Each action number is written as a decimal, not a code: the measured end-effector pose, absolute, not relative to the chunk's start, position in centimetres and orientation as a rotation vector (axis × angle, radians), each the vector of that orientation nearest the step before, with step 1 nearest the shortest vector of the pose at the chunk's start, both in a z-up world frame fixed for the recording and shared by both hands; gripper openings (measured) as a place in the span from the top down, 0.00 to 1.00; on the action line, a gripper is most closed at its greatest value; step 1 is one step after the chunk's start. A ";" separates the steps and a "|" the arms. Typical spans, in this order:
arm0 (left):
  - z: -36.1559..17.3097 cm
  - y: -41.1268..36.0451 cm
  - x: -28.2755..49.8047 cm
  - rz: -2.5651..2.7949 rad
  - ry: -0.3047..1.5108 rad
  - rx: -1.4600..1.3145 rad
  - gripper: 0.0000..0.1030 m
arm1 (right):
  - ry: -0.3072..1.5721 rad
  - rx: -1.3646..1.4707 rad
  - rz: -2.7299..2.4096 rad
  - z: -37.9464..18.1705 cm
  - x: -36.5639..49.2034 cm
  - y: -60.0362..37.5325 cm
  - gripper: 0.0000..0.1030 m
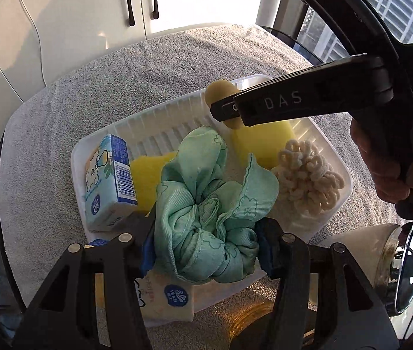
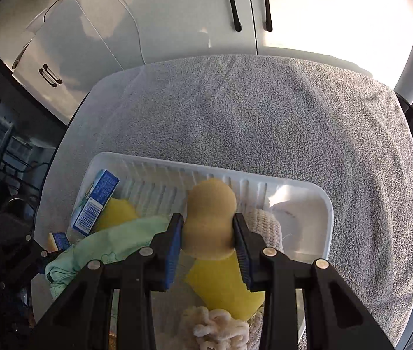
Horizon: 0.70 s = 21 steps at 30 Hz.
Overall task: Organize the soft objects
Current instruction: 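Lower the cloth and makeup sponge into the tray and open both tools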
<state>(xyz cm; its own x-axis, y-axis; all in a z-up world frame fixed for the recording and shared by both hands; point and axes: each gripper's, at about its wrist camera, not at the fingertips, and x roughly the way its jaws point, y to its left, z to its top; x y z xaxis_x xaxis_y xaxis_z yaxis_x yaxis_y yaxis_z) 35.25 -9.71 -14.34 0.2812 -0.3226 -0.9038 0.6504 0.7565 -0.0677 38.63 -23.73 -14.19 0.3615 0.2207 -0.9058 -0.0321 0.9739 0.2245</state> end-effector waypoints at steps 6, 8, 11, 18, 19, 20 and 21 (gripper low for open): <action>-14.9 -10.3 35.8 -0.646 1.112 0.384 0.42 | 1.194 0.165 0.176 -14.3 39.5 -22.8 0.64; -15.1 -10.5 35.8 -0.644 1.117 0.389 0.42 | 1.199 0.136 0.180 -14.4 39.7 -22.3 0.63; -15.1 -10.7 35.7 -0.654 1.112 0.392 0.42 | 1.197 0.107 0.188 -14.4 39.7 -21.7 0.63; -14.8 -11.0 35.7 -0.661 1.091 0.396 0.41 | 1.198 0.033 0.197 -14.6 39.6 -19.9 0.59; -14.8 -10.9 35.7 -0.662 1.090 0.398 0.41 | 1.203 0.032 0.201 -14.6 39.7 -19.9 0.59; -14.7 -10.8 35.2 -0.659 1.088 0.398 0.41 | 1.205 0.039 0.206 -14.7 39.7 -19.9 0.59; -14.6 -10.8 35.0 -0.660 1.086 0.401 0.41 | 1.207 0.045 0.211 -14.7 39.7 -20.0 0.59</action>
